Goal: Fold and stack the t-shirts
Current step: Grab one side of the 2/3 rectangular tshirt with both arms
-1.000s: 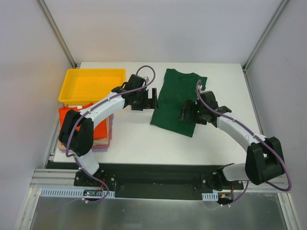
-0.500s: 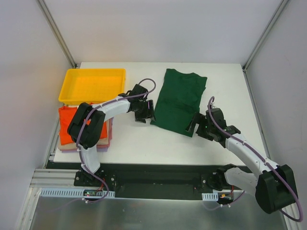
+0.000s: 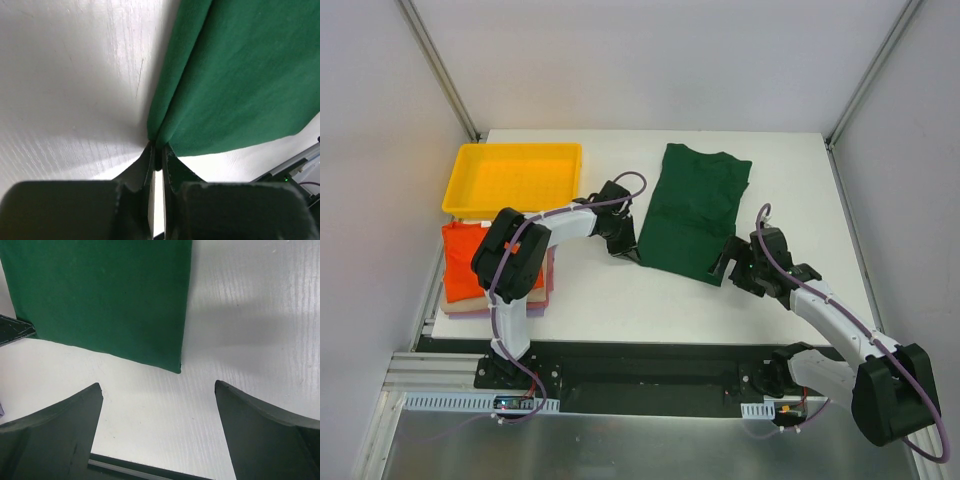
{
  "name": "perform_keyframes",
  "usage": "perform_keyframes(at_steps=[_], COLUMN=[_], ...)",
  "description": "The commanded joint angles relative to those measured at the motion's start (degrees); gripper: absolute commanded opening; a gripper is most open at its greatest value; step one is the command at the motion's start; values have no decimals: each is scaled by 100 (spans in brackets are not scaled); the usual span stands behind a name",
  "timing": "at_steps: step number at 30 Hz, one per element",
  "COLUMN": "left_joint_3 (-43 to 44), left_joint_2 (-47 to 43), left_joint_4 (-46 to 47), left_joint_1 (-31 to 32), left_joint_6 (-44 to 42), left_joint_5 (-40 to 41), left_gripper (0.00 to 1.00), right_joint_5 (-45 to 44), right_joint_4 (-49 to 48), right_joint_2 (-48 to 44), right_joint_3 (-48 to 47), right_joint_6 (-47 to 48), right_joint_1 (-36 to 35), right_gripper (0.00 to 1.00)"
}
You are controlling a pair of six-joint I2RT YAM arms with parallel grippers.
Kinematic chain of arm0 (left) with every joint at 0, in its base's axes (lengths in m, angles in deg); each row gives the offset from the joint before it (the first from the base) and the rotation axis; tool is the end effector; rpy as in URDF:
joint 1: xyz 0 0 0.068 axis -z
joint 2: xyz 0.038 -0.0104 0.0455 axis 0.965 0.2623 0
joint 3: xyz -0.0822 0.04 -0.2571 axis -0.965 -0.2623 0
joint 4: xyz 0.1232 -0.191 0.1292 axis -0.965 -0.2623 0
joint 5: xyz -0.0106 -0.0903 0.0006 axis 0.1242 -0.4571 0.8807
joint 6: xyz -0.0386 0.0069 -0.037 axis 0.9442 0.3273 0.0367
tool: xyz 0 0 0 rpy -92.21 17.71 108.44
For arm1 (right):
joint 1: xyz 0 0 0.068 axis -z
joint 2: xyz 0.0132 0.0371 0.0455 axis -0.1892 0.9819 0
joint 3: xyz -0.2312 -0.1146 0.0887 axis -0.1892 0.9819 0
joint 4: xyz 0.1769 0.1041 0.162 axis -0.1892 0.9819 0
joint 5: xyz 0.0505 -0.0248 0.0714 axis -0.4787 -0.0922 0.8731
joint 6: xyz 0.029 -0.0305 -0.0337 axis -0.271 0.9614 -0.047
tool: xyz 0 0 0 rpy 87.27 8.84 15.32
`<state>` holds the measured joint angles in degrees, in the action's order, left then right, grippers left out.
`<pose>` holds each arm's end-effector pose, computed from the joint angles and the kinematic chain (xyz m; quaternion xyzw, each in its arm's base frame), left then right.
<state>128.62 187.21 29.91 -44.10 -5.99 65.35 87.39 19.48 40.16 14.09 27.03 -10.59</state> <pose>0.3322 -0.2115 0.1534 -0.0110 0.9451 -0.2969 0.1360 0.1944 0.0785 0.2025 0.0188 0.9219 0.1742 0.3454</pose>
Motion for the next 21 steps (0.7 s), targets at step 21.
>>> perform_keyframes(at_steps=[21], left_joint_3=[-1353], left_joint_2=[-894], left_joint_4=[-51], left_joint_1=[1061], left_joint_6=[1219], left_joint_5=[887], left_gripper=[0], right_joint_5=[-133], right_joint_4=[602], right_joint_2=[-64], right_joint_3=[483], right_joint_6=[-508], right_joint_1=[260], right_gripper=[82])
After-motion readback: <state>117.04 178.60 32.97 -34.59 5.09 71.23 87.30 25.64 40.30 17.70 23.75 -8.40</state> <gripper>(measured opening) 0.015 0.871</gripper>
